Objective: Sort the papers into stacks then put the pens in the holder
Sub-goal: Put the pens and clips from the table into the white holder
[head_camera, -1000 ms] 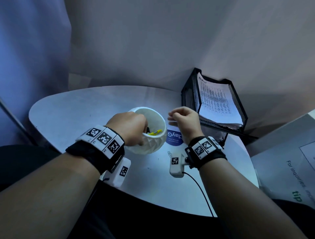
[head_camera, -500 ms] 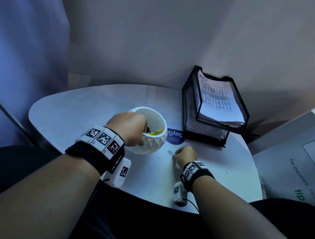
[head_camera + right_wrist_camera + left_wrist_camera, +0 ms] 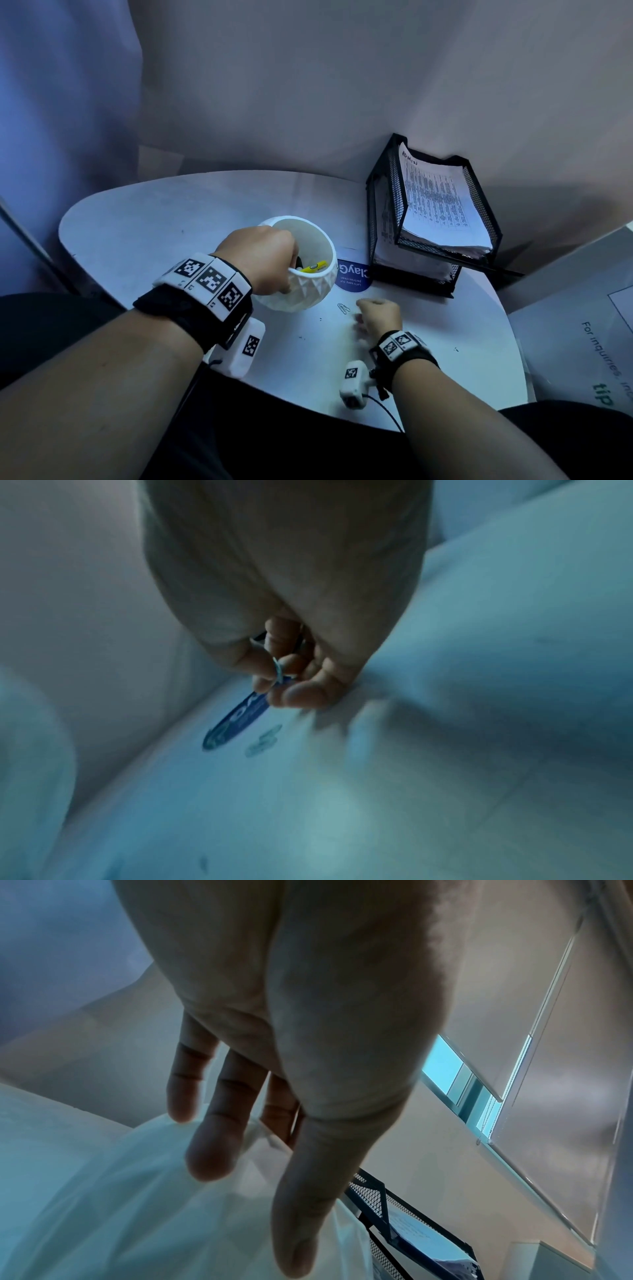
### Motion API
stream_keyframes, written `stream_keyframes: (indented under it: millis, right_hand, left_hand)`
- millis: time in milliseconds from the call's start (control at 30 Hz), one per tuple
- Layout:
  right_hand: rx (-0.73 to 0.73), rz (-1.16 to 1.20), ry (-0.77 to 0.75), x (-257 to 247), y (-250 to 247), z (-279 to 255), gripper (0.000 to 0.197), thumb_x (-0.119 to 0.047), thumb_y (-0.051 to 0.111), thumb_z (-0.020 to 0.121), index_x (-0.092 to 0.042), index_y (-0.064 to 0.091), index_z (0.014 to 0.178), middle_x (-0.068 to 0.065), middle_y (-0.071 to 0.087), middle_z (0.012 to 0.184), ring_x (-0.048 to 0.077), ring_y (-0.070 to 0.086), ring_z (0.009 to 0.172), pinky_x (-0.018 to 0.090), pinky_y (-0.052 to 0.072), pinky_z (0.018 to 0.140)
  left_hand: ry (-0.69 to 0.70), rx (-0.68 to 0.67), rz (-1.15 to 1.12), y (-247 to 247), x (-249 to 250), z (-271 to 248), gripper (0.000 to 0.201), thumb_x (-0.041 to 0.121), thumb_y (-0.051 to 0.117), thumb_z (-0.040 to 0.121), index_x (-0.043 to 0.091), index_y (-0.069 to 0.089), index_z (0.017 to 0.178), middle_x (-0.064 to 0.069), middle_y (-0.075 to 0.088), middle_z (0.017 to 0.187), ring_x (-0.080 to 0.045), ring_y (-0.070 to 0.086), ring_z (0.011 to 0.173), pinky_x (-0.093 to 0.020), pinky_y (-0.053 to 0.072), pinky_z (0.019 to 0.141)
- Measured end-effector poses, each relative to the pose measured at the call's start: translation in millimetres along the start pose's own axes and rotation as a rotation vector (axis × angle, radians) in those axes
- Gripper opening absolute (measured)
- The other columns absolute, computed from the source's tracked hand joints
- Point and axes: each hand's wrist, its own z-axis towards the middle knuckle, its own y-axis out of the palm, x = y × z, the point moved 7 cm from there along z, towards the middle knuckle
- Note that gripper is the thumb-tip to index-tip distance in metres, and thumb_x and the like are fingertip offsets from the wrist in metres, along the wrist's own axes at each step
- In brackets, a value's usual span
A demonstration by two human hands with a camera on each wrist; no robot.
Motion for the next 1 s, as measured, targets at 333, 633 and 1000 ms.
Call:
stream_keyframes:
  millis: [333,633,1000]
  right_hand:
    - [-0.124,0.542,0.073,-49.8,2.0,-28.8,0.022,0.000,0.040,0.085,-0.013,0.047,0.068,0.004,0.048,0.059,0.015,0.035,0.046,0.021,0.025,0.041]
    - [-0.501,0.545,-0.415,-183.4,40.6,-109.0,0.029,0.009,0.039,0.091,-0.001,0.062,0.077,0.018,0.068,0.075,0.029,0.066,0.065,0.036,0.056,0.063]
    - [-0.012,0.034,-0.329,-94.6,14.7,-21.3,0.015,-0.008,0.063,0.085,-0.015,0.073,0.076,0.006,0.071,0.072,0.027,0.065,0.070,0.038,0.060,0.069]
  left_hand:
    - [0.000,-0.007,0.006,-0.9,0.8,-0.7,0.024,0.040,0.076,0.076,0.030,0.070,0.097,0.004,0.065,0.088,-0.024,0.062,0.087,-0.029,0.044,0.065]
    - [0.012,-0.010,0.018,1.4,6.4,-1.4,0.029,0.042,0.079,0.077,0.032,0.070,0.103,0.003,0.065,0.095,-0.024,0.060,0.088,-0.030,0.044,0.068]
    - [0.001,0.005,-0.004,-4.5,0.1,-3.1,0.025,0.038,0.078,0.077,0.032,0.068,0.099,0.004,0.065,0.088,-0.025,0.062,0.086,-0.030,0.045,0.066]
